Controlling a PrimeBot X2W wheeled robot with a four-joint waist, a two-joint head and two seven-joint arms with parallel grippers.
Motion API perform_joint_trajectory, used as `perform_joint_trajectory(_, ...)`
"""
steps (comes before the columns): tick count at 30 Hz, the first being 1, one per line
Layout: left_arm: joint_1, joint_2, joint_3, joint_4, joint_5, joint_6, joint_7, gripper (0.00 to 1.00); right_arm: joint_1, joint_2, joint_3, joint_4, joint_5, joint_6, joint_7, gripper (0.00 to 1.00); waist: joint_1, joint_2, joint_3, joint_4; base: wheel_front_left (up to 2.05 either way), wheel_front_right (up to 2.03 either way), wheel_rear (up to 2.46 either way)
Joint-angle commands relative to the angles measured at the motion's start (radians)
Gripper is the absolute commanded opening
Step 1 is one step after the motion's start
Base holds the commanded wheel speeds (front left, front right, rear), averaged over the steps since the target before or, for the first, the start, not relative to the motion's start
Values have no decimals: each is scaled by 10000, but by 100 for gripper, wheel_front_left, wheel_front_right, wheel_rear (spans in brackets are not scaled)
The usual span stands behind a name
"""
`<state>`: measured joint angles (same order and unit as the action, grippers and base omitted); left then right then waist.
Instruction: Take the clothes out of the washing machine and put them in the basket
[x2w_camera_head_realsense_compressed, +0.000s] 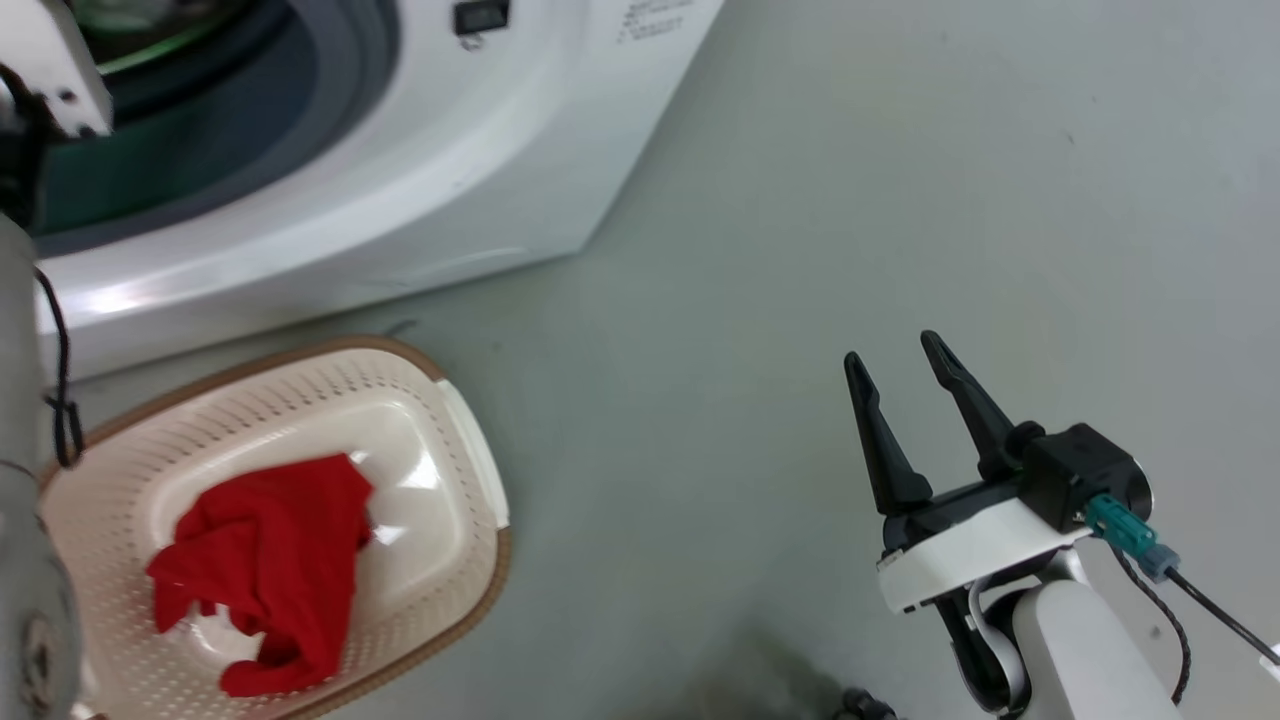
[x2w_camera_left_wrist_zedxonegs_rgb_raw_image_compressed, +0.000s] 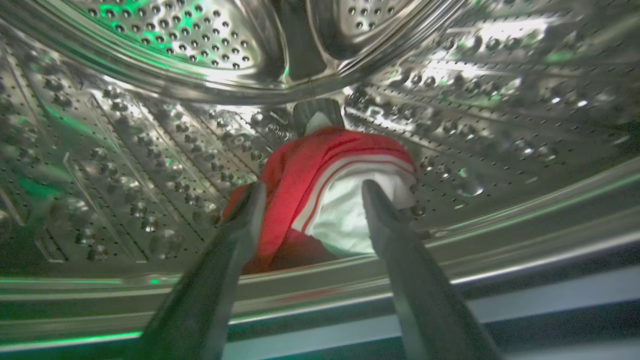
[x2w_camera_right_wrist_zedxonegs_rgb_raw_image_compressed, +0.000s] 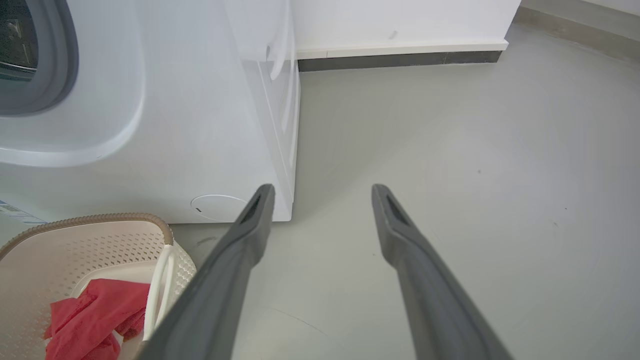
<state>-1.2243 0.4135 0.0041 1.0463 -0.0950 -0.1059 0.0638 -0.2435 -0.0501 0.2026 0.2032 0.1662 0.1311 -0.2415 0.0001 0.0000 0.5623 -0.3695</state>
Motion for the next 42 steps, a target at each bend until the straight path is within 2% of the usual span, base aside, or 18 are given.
perform_joint_trajectory(1, -350, 109, 39, 168, -46, -49, 305, 100, -203, -3, 45, 50, 122, -7, -78, 100, -1, 0, 603, -435, 0, 0, 0)
perform_joint_trajectory(4, -1083, 442, -76, 431, 16, -69, 1191, 100, -378, 5, 273, 139, 320, -7, -157, 100, -1, 0, 1024, -674, 0, 0, 0)
perform_joint_trajectory(12, -2618, 887, -50, 689, -303, -160, 3374, 100, -713, 3, 849, 300, 871, -7, -242, 100, -1, 0, 1904, -1150, 0, 0, 0)
perform_joint_trajectory(21, -3238, 1258, 45, 524, -857, -214, 5475, 100, -687, 2, 1073, 43, 1173, -7, -239, 100, -1, 0, 2322, -1399, 0, 0, 0)
perform_joint_trajectory(22, -3238, 1306, 64, 444, -919, -204, 5597, 46, -675, 2, 1082, 39, 1183, -7, -239, 100, -1, 0, 2335, -1406, 0, 0, 0)
perform_joint_trajectory(24, -3161, 1359, 59, 204, -989, -210, 5730, 0, -689, 2, 1110, 36, 1226, -7, -240, 100, -1, 0, 2342, -1421, 0, 0, 0)
perform_joint_trajectory(27, -2956, 1413, 29, -218, -1003, -146, 5772, 0, -739, 2, 1136, 35, 1296, -7, -240, 100, -1, 0, 2315, -1432, 0, 0, 0)
perform_joint_trajectory(32, -2516, 1569, -142, -1163, -736, 273, 5244, 0, -784, 2, 1151, 113, 1320, -7, -241, 100, -1, 0, 2157, -1400, 0, 0, 0)
perform_joint_trajectory(37, -1518, 1622, -265, -1982, -474, 703, 3785, 0, -825, -1, 1045, 283, 1210, -7, -240, 100, -1, 0, 1592, -1266, 0, 0, 0)
perform_joint_trajectory(42, -100, 1344, -227, -2213, -490, 1053, 1728, 0, -641, -3, 737, 542, 931, -8, -237, 100, -1, 0, 562, -968, 0, 0, 0)
